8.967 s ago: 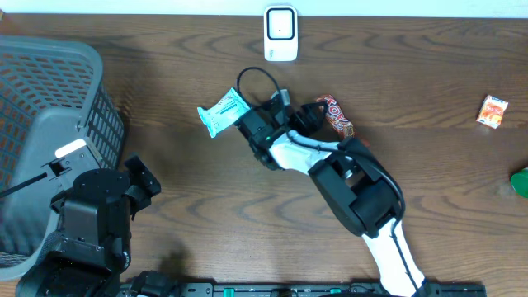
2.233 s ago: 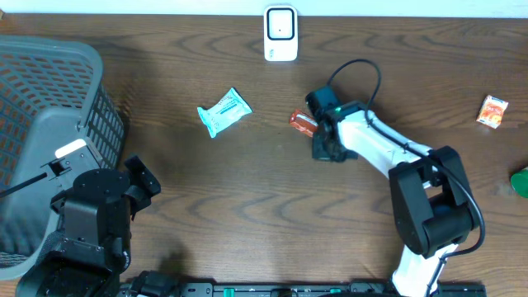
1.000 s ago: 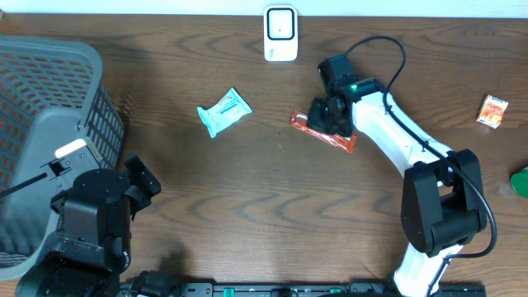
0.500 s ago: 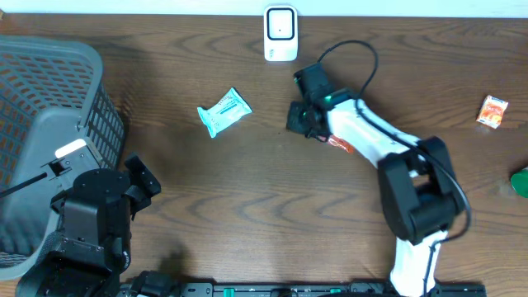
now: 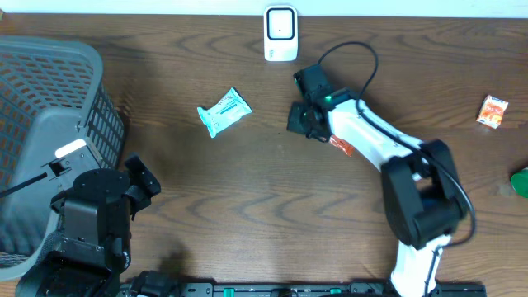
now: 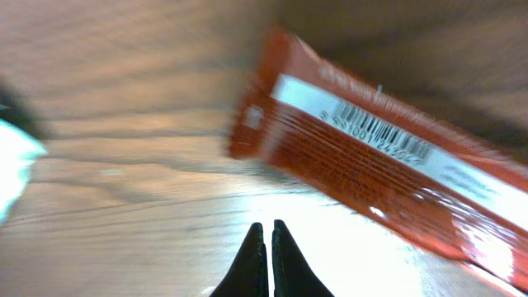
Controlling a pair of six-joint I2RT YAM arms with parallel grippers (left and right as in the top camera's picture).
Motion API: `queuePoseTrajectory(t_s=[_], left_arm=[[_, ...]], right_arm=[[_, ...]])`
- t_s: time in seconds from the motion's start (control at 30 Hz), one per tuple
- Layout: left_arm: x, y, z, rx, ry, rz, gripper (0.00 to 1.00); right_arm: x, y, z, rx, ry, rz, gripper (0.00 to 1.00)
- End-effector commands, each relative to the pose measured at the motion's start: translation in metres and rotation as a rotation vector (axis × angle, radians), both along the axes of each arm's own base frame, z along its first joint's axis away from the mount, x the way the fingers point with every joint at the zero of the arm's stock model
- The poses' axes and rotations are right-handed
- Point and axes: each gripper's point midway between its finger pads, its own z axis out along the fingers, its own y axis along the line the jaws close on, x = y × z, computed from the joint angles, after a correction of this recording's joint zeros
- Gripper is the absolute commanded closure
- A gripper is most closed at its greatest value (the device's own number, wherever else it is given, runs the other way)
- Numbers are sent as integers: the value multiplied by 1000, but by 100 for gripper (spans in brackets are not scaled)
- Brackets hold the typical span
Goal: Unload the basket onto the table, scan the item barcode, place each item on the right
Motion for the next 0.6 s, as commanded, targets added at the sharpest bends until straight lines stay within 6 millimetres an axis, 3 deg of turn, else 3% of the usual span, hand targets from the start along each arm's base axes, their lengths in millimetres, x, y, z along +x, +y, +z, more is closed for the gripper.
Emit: queuePoseTrajectory(t_s=[0.0,0.2,0.57], left_arm=[[-1,3,0,7,-2,15,7],[-1,3,0,7,-2,15,7],[-1,3,0,7,-2,15,7]], right_arm=[[15,-10,44,-32,-137,-25,99],[22,-21,31,-67,-134,-78,99],[22,-27,-22,-133,-58,-102,99]])
